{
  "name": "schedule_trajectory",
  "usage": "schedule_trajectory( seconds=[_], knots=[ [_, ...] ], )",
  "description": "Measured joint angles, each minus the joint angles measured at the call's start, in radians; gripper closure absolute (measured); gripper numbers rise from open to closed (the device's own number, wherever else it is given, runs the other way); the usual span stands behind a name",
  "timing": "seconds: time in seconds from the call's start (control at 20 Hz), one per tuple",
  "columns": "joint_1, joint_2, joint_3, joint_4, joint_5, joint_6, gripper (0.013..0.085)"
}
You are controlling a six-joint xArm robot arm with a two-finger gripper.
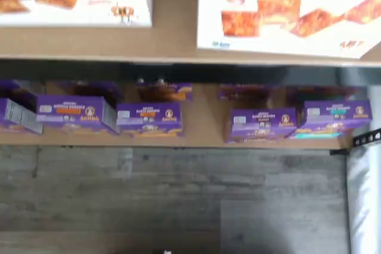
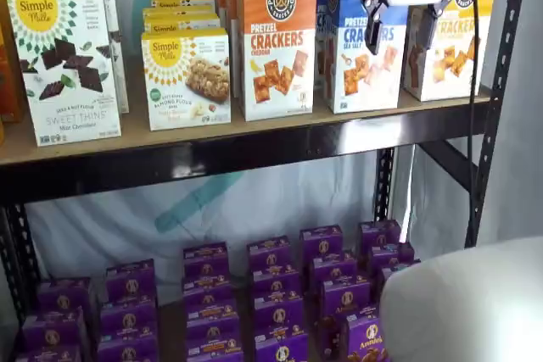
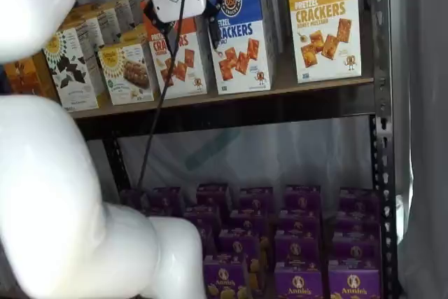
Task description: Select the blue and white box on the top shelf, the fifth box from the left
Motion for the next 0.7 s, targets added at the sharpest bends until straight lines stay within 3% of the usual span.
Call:
schedule_trajectory(
  seconds=[0.35,0.7],
  knots=[
    [-0.035,0.085,-0.069,0.004,-0.057,-0.033,0.013],
    [-0.059,0.167,-0.145,0.017,-0.06,-0.055,0.013]
  ],
)
